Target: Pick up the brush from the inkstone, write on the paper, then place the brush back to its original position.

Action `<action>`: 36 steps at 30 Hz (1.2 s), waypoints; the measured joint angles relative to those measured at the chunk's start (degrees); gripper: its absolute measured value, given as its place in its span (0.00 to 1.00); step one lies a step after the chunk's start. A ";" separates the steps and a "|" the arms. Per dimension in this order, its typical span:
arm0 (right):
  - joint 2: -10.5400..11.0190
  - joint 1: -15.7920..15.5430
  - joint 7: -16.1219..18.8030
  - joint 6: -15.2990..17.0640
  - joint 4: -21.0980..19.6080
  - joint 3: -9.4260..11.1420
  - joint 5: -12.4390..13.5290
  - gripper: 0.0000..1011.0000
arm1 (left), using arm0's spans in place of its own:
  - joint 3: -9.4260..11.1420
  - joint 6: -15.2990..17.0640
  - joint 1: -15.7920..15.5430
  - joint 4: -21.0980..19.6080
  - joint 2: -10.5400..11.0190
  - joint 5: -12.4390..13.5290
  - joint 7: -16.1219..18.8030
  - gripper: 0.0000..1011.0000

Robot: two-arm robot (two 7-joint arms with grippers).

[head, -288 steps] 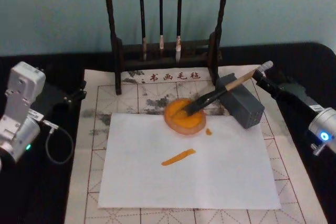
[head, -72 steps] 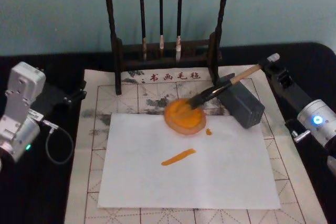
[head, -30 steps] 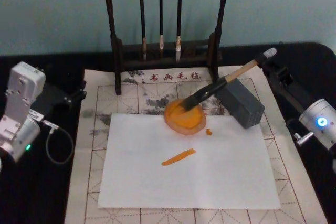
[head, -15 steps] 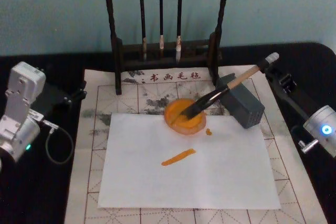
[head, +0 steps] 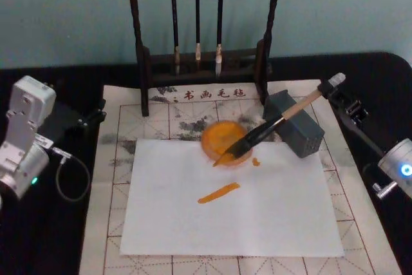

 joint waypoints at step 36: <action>1.77 -0.32 1.27 -0.61 -0.28 -1.59 1.12 0.20 | 0.00 0.00 0.00 0.00 0.00 0.00 0.00 0.99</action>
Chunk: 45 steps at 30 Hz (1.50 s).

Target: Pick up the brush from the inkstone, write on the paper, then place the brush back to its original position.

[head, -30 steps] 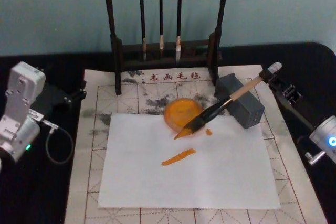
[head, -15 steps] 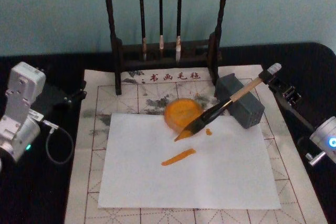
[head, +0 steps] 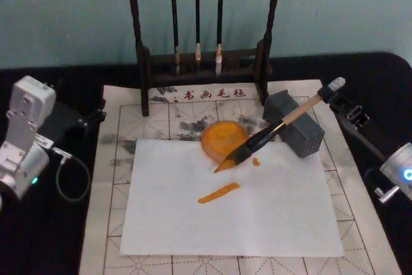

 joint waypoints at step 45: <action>4.36 -5.33 1.27 -1.24 -5.08 -0.89 1.43 0.20 | 0.00 0.00 0.00 0.00 0.00 0.00 0.00 0.99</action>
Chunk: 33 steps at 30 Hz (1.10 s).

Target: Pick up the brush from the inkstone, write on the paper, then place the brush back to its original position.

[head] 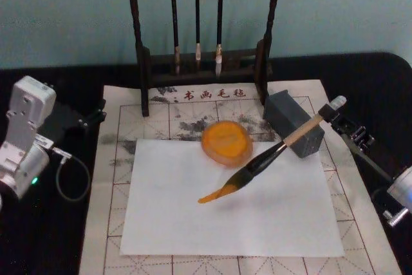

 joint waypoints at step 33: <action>2.04 -0.86 0.81 0.62 -0.32 -1.14 -2.83 0.20 | 0.00 0.00 0.00 0.00 0.00 0.00 0.00 0.99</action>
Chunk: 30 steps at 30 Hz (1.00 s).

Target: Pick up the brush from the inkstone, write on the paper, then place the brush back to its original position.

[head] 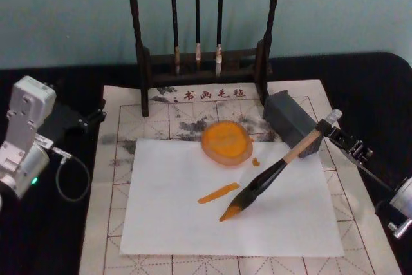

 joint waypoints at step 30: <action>-0.48 -0.46 -0.52 -0.47 0.72 1.28 -0.65 0.20 | 0.00 0.00 0.00 0.00 0.00 0.00 0.00 0.99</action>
